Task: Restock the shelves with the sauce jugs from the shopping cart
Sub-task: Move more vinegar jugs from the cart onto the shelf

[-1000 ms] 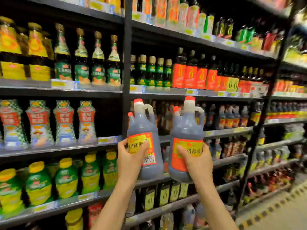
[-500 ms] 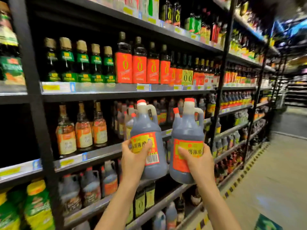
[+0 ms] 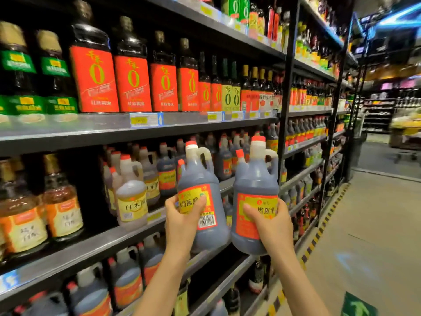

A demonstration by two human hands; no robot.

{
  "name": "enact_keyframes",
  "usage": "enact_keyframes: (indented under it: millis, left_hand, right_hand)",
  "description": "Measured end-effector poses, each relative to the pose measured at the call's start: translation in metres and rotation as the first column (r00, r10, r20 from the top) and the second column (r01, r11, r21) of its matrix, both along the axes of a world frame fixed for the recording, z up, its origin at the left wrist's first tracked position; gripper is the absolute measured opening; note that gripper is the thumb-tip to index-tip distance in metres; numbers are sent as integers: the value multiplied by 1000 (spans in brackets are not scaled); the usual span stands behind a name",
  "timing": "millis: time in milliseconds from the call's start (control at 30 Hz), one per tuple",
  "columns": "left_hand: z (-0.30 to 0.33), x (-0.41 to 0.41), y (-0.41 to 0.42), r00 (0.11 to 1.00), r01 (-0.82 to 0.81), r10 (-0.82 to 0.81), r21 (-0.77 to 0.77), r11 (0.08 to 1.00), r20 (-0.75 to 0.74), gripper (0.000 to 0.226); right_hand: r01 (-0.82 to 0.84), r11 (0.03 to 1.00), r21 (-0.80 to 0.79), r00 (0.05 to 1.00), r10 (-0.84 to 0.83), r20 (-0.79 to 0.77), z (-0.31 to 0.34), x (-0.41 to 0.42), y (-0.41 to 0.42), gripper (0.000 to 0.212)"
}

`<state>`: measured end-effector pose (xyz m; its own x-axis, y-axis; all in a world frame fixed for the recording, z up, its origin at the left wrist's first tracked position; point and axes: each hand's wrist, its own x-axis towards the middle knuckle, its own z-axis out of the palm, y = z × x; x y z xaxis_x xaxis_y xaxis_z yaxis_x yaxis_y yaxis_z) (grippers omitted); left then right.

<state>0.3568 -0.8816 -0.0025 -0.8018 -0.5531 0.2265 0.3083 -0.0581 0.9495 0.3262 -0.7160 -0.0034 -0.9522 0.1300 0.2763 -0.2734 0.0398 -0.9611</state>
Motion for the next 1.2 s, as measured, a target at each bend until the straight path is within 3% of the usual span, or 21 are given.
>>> enact_keyframes:
  millis: [67,167,233,367,467,567,667,900,1100,1200]
  left_hand:
    - [-3,-22,6,1000,-9,9,4,1000,13,56]
    - [-6,-58,18,998,-37,36,-1,999,50,81]
    - [-10,-84,27,995,-77,76,9,997,71,84]
    - [-14,-140,49,988,-145,142,48,988,60,56]
    - [-13,-182,65,974,-217,212,62,974,77,62]
    - [-15,-216,77,965,-252,245,82,964,90,48]
    - [-17,-243,81,956,-286,277,89,954,100,47]
    - [-19,-281,65,917,-387,378,47,921,126,53]
    - [-19,-311,27,842,-516,515,-38,856,159,84]
    - [-17,-324,8,826,-536,542,-82,840,157,75]
  right_hand:
    - [-9,1000,16,1000,8,13,-4,-24,6,62]
    - [-26,999,37,999,25,23,-11,-67,16,64]
    - [-52,998,38,998,51,29,-14,-98,24,67]
    - [-129,990,57,991,127,41,-15,-163,43,64]
    - [-178,981,79,983,175,49,-12,-211,57,59]
    - [-218,971,101,975,213,60,-12,-255,65,62]
    - [-263,959,105,963,255,88,-16,-291,65,62]
    - [-399,910,113,912,382,148,-23,-353,35,56]
    - [-477,865,156,877,459,140,-28,-398,-17,59]
    - [-472,865,167,881,459,111,-25,-418,-45,64]
